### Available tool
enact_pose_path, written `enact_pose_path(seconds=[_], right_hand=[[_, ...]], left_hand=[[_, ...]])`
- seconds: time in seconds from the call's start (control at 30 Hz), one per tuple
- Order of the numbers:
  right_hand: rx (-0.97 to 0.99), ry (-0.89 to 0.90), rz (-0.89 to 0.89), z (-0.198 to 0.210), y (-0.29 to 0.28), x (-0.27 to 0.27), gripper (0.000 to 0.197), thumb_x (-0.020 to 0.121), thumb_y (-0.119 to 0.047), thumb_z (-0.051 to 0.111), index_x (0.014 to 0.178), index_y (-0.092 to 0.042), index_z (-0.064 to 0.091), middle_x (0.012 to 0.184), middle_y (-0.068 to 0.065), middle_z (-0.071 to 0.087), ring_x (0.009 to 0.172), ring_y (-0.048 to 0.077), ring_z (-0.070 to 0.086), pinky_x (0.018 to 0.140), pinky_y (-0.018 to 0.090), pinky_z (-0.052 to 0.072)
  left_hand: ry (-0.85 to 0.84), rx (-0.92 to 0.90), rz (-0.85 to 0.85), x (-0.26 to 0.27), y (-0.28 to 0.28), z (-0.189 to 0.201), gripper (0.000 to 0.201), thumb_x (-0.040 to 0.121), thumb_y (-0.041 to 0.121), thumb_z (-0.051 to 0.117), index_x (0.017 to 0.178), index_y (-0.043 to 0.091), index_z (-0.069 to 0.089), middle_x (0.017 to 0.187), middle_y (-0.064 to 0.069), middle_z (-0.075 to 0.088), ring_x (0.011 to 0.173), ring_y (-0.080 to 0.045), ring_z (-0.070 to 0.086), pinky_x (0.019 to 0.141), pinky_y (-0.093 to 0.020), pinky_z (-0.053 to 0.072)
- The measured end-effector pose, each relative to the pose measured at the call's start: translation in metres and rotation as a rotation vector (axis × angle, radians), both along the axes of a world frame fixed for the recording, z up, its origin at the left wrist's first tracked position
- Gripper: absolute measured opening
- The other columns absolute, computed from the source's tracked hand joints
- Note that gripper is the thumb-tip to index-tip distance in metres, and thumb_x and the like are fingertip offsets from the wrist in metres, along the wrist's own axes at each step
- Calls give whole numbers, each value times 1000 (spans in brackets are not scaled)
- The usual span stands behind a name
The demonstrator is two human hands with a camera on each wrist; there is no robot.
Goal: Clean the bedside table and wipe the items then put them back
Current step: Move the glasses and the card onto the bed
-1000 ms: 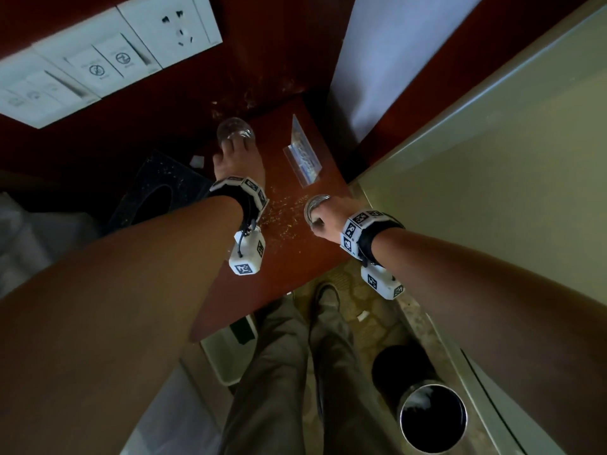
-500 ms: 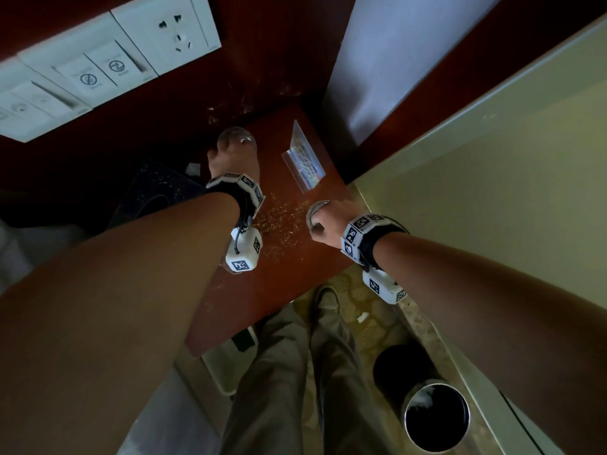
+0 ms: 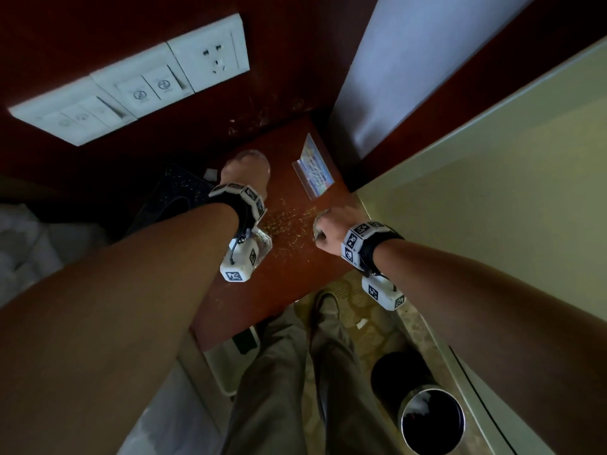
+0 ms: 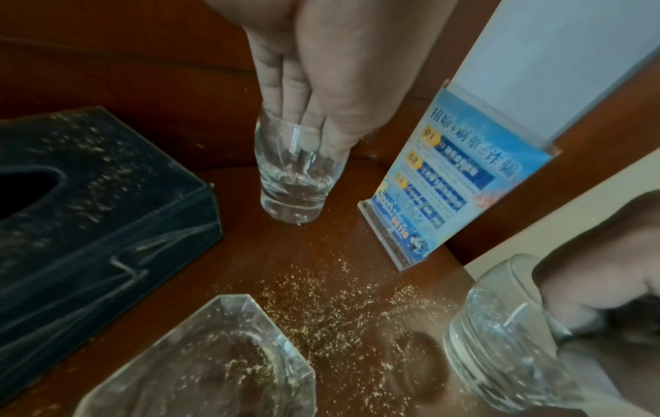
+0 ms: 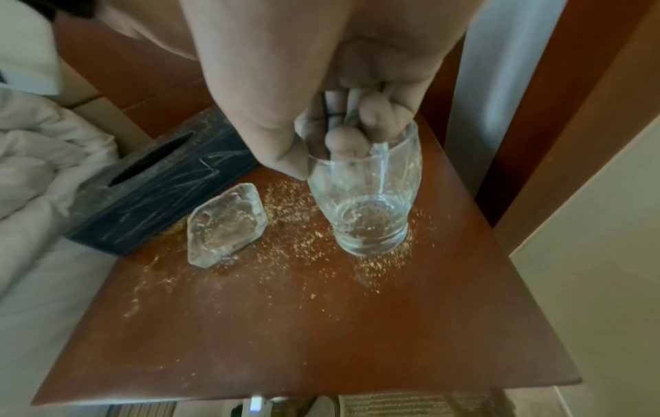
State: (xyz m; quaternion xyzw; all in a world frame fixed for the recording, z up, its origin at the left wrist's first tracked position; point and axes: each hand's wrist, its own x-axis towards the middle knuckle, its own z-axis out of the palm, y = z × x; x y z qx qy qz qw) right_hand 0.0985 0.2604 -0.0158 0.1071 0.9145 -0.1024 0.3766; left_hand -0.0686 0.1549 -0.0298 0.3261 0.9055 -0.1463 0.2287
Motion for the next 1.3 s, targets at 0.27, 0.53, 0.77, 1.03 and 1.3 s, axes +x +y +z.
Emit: enact_pose_path(seconds=[0.27, 0.53, 0.77, 1.03, 1.3], right_hand=[[2, 34, 66, 80, -15, -15, 23, 90, -35, 56, 74, -20, 63, 71, -4, 63, 64, 15, 61, 52, 23, 44], [-3, 133, 253, 185, -36, -29, 30, 90, -28, 53, 65, -15, 63, 59, -2, 58, 55, 16, 58, 46, 24, 42], [-11, 186, 433, 254, -60, -35, 31, 86, -28, 51, 59, -14, 59, 55, -2, 54, 52, 21, 56, 46, 25, 41], [-34, 276, 710, 306, -136, -24, 31, 83, -23, 52, 52, -19, 46, 50, -2, 42, 44, 20, 42, 42, 26, 32], [-40, 310, 967, 338, -275, 3, 24, 78, -31, 55, 58, -20, 59, 62, -4, 56, 56, 19, 54, 50, 27, 41]], left_hand=[[-49, 97, 92, 12, -31, 82, 19, 88, 13, 62, 105, 5, 61, 96, -11, 68, 88, -31, 68, 67, -36, 53], [4, 96, 104, 35, -63, 186, 20, 86, 14, 52, 102, 7, 63, 90, -11, 68, 79, -34, 67, 60, -34, 52], [39, 105, 232, 77, -112, 270, 18, 86, 29, 54, 98, 16, 57, 101, -9, 65, 89, -33, 64, 66, -33, 48], [18, 165, 515, 150, -213, 323, 13, 78, 26, 53, 81, 15, 61, 94, -6, 67, 86, -31, 64, 79, -38, 56], [157, 187, 728, 240, -353, 353, 17, 86, 31, 57, 87, 16, 65, 92, -7, 69, 79, -29, 64, 68, -29, 51]])
